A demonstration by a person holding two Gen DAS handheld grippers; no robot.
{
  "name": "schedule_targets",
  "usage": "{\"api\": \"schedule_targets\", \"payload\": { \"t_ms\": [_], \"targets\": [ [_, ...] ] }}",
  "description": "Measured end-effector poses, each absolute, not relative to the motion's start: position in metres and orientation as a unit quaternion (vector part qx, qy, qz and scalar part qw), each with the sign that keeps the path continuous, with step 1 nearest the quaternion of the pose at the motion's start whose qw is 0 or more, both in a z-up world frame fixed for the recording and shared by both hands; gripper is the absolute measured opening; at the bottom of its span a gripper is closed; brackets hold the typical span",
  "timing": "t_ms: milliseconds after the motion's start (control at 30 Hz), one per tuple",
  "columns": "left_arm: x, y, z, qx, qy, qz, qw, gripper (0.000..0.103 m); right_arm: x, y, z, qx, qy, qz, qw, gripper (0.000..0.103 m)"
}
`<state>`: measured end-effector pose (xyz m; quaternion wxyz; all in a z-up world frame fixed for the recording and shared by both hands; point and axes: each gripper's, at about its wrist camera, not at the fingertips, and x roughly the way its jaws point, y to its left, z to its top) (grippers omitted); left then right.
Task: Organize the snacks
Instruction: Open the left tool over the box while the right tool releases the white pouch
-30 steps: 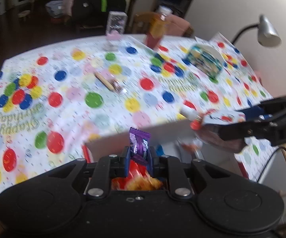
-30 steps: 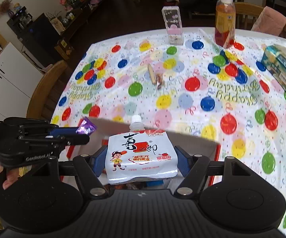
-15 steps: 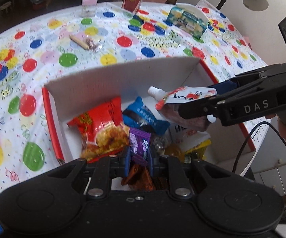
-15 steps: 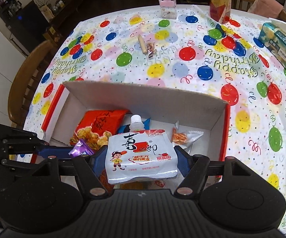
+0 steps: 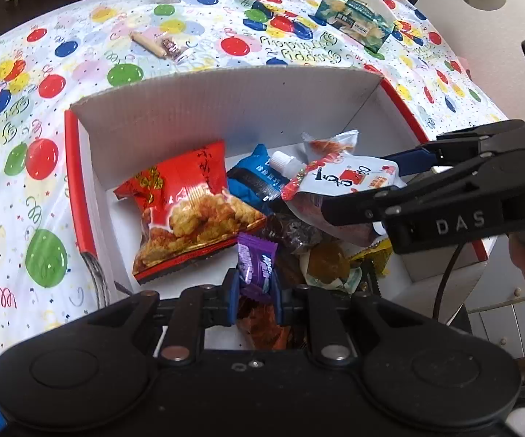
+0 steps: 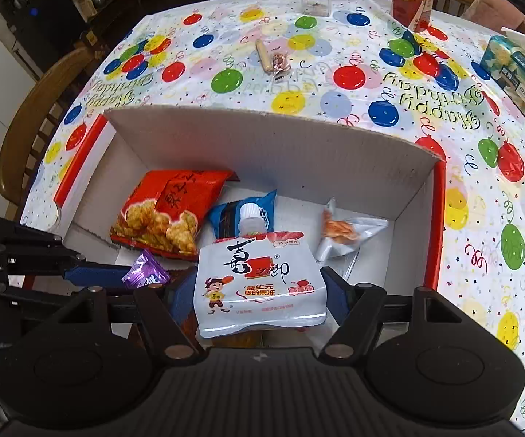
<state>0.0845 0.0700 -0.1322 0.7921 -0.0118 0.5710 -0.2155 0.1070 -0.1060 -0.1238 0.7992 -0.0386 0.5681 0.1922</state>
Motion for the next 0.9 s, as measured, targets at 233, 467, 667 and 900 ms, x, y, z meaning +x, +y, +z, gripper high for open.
{"api": "schedule_targets", "payload": {
  "t_ms": [233,467,667,900],
  "targets": [
    [0.085,0.069,-0.135,-0.008,0.575,-0.208,0.791,0.016,0.100,-0.105,-0.119,-0.041,0.556,0.199,0.806,0.072],
    [0.083,0.069,-0.129,-0.004,0.568,-0.208,0.796,0.025,0.098,-0.107,-0.103,-0.036,0.543,0.202,0.814,0.072],
    [0.082,0.073,-0.118,-0.011,0.558,-0.212,0.802,0.035,0.098,-0.111,-0.083,-0.029,0.535,0.207,0.819,0.072],
    [0.080,0.078,-0.091,-0.012,0.526,-0.212,0.824,0.070,0.103,-0.113,-0.051,-0.023,0.520,0.215,0.827,0.072]
  ]
}}
